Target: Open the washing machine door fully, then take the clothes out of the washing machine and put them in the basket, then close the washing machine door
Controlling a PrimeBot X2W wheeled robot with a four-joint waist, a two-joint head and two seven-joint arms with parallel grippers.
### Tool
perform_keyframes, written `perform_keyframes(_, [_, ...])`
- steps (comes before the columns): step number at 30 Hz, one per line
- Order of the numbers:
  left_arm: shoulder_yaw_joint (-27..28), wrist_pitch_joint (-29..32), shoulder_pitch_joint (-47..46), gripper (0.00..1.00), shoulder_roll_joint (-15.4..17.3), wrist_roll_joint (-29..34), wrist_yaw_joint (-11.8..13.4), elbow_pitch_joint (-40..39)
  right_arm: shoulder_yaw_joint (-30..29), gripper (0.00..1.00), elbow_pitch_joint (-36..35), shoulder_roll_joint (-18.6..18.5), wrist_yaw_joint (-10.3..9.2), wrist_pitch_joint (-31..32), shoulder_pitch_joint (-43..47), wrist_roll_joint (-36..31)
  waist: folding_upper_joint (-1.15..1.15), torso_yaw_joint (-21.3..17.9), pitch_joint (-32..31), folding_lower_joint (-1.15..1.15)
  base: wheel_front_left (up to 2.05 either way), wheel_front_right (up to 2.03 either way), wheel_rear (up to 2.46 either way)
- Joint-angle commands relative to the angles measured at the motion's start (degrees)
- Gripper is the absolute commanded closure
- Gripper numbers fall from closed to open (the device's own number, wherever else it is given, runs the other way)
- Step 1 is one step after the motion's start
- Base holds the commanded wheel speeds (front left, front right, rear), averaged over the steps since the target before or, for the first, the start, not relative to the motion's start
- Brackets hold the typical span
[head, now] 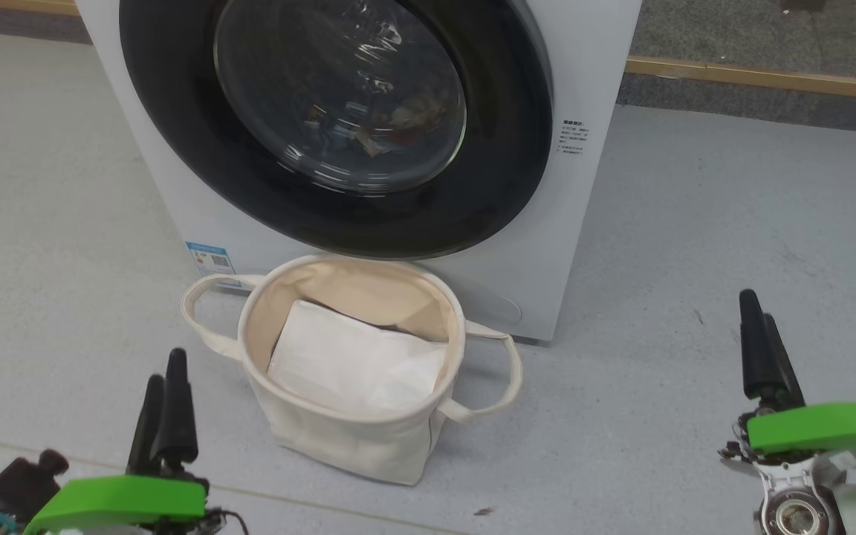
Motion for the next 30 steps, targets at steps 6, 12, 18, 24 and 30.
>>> perform_keyframes(6, [-1.26,-1.41,-3.93,0.0,0.68,9.9,-0.64,-5.12,2.77,0.0,-3.94,-1.94,0.01,-1.74,-4.26,-6.22,0.0,0.22,0.3,0.0,0.0,0.0,0.0])
perform_keyframes(12, [-4.06,-2.42,-4.2,0.0,1.48,18.27,-0.61,-6.82,4.37,0.0,-4.62,-2.28,0.01,-2.74,-4.84,-10.71,0.0,0.39,0.47,0.0,0.0,0.0,0.0])
perform_keyframes(18, [-8.1,-3.43,-4.52,0.0,3.73,25.69,0.12,-7.13,5.48,0.0,-3.65,-1.9,0.01,-3.75,-4.89,-15.3,0.0,0.47,0.37,0.0,0.0,0.0,0.0])
perform_keyframes(24, [-12.64,-4.43,-5.49,0.0,6.49,32.5,2.36,-7.44,6.75,0.0,-3.47,-2.24,0.01,-4.76,-5.4,-21.94,0.0,0.43,0.29,0.0,0.0,0.0,0.0])
perform_keyframes(30, [-16.17,-5.27,-6.34,0.0,8.52,36.67,4.58,-7.24,6.74,0.0,-1.4,-1.82,0.01,-5.33,-5.39,-26.69,0.0,0.48,0.17,0.0,0.0,0.0,0.0])
